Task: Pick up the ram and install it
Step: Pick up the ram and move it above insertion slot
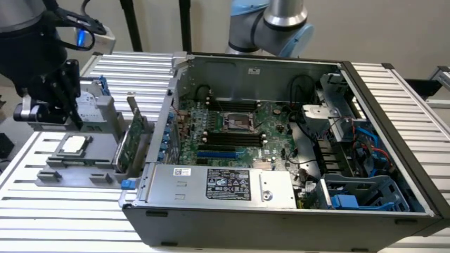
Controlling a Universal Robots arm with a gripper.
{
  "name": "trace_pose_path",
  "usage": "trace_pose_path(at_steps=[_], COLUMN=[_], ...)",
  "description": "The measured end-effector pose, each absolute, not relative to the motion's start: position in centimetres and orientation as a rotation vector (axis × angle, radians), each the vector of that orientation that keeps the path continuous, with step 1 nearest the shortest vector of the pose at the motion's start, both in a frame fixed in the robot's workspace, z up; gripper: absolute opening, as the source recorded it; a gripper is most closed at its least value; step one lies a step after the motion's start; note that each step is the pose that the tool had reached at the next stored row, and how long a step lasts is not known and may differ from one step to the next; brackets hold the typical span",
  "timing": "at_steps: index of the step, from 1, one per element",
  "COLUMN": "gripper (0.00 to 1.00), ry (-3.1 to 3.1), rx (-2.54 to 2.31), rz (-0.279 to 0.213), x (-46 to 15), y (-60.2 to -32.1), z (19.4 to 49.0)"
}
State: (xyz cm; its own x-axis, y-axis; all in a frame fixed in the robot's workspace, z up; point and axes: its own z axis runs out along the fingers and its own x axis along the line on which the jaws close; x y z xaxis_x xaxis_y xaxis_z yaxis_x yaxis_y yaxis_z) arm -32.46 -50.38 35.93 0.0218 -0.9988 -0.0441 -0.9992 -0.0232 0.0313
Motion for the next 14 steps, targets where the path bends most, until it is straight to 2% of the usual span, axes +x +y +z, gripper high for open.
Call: trace_pose_path(at_steps=[14], gripper=[0.0], ry=[2.188], rx=[-2.238], rz=[0.087], x=[-26.1], y=[-50.5], z=[38.0])
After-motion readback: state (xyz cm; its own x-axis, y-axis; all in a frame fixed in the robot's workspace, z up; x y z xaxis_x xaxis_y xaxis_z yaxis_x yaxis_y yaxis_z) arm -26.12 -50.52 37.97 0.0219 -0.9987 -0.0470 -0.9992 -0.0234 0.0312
